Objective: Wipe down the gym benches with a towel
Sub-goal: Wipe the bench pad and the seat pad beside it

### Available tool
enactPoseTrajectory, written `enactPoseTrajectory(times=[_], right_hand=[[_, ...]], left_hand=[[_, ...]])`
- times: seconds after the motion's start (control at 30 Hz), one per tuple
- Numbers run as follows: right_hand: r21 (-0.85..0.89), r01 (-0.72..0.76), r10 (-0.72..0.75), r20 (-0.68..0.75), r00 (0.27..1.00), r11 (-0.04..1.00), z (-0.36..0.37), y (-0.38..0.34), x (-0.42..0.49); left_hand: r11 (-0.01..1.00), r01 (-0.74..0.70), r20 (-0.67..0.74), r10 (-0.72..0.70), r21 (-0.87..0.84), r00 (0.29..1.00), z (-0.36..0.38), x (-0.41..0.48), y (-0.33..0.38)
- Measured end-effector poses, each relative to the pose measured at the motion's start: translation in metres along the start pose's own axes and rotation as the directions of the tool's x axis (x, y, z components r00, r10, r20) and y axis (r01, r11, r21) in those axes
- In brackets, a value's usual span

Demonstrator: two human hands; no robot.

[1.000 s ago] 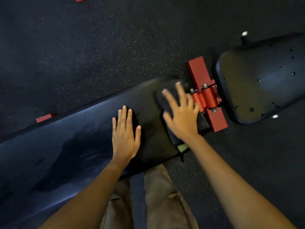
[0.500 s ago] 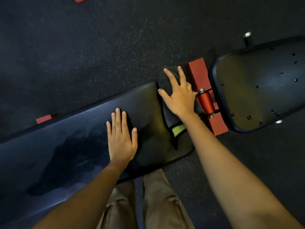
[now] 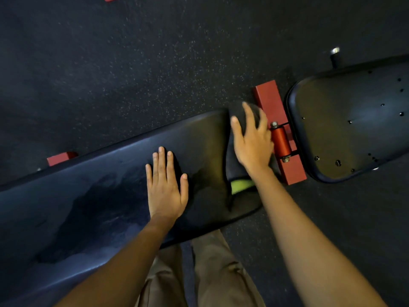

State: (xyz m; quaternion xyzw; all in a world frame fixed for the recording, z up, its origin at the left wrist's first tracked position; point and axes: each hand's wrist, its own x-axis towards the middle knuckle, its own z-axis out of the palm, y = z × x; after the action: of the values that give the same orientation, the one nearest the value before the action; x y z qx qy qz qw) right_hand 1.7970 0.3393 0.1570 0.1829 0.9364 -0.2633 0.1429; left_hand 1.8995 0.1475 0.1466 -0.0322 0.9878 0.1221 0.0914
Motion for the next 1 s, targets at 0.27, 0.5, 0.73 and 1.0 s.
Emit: enactPoseTrajectory(times=[0.27, 0.5, 0.73, 1.0], right_hand=[[-0.084, 0.002, -0.006, -0.045, 0.999, 0.996, 0.0, 0.036, -0.07], [-0.179, -0.03, 0.02, -0.057, 0.998, 0.983, 0.007, 0.011, -0.051], [-0.438, 0.335, -0.298, 0.154, 0.942, 0.834, 0.027, -0.101, 0.017], [-0.372, 0.4, -0.364, 0.166, 0.916, 0.838, 0.025, -0.086, 0.026]], left_hand=[[1.0, 0.006, 0.009, -0.006, 0.001, 1.0, 0.0, 0.0, 0.0], [1.0, 0.012, 0.02, -0.012, -0.01, 1.0, 0.001, 0.0, 0.001], [0.999, 0.006, 0.029, -0.005, -0.04, 1.0, 0.001, 0.001, -0.003], [0.995, -0.026, 0.012, 0.027, -0.093, 1.0, -0.013, 0.005, -0.018]])
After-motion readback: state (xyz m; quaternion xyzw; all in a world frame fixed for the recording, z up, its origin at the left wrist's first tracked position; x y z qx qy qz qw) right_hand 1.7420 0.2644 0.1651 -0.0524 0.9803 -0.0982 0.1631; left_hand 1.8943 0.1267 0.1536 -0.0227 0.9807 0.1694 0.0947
